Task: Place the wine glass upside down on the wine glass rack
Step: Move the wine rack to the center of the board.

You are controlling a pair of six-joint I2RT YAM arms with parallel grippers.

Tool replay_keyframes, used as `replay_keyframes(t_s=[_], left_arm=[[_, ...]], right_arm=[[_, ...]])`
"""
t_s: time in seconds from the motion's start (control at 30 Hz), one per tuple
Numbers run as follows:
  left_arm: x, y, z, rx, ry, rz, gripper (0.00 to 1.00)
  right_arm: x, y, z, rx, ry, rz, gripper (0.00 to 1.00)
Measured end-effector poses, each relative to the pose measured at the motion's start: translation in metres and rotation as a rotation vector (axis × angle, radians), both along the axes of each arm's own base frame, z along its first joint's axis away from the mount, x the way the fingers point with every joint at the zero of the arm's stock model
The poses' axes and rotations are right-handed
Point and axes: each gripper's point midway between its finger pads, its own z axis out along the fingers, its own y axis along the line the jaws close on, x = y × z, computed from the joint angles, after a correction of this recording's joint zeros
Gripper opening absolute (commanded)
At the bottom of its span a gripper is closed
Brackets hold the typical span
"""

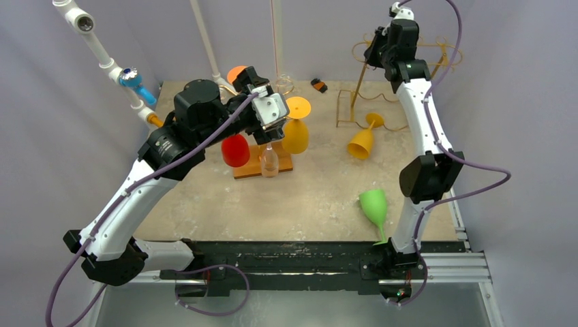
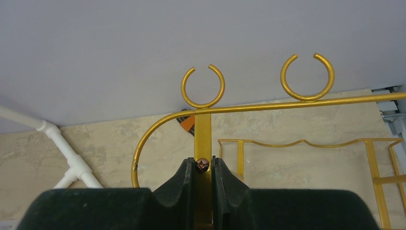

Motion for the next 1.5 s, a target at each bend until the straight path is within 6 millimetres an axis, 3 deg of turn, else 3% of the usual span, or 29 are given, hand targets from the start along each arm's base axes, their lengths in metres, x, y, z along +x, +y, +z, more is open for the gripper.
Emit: replay_keyframes(t_s=[0.43,0.57,0.67,0.73,0.8,0.83,1.03,1.17,1.37,1.43,1.5], left_arm=[[0.0,0.0,0.0,-0.001,0.0,-0.003,1.0],[-0.001,-0.001,0.0,-0.001,0.001,-0.005,1.0],[-0.001,-0.001,0.0,-0.001,0.001,-0.006,1.0],[-0.001,-0.001,0.0,-0.001,0.001,-0.008,1.0],[-0.001,-0.001,0.0,-0.001,0.001,-0.009,1.0],[-0.001,-0.001,0.0,-0.001,0.001,-0.01,1.0],[-0.002,-0.001,0.0,-0.002,0.001,-0.012,1.0],[-0.002,-0.001,0.0,-0.002,0.001,-0.012,1.0],[-0.004,0.0,-0.003,0.0,0.018,-0.011,1.0],[-0.004,0.001,-0.003,-0.006,0.029,-0.006,1.0],[-0.005,0.002,-0.004,-0.012,0.042,0.001,1.0]], right_arm=[[-0.025,0.056,0.001,0.056,-0.007,0.056,0.06],[-0.029,0.074,0.001,0.062,-0.011,0.068,0.15],[-0.031,0.083,0.002,0.067,-0.009,0.077,0.36],[-0.028,0.086,0.005,0.082,-0.008,0.07,0.44],[-0.022,0.089,0.016,0.098,-0.033,0.069,0.72],[-0.021,0.09,0.023,0.108,-0.049,0.066,0.95],[-0.028,0.081,0.049,0.106,-0.1,0.039,0.99],[-0.049,0.073,0.073,0.102,-0.138,0.038,0.99],[-0.118,0.056,0.104,0.114,-0.189,0.057,0.99],[-0.143,0.052,0.104,0.139,-0.205,0.071,0.99],[-0.169,0.048,0.092,0.204,-0.201,0.062,0.99]])
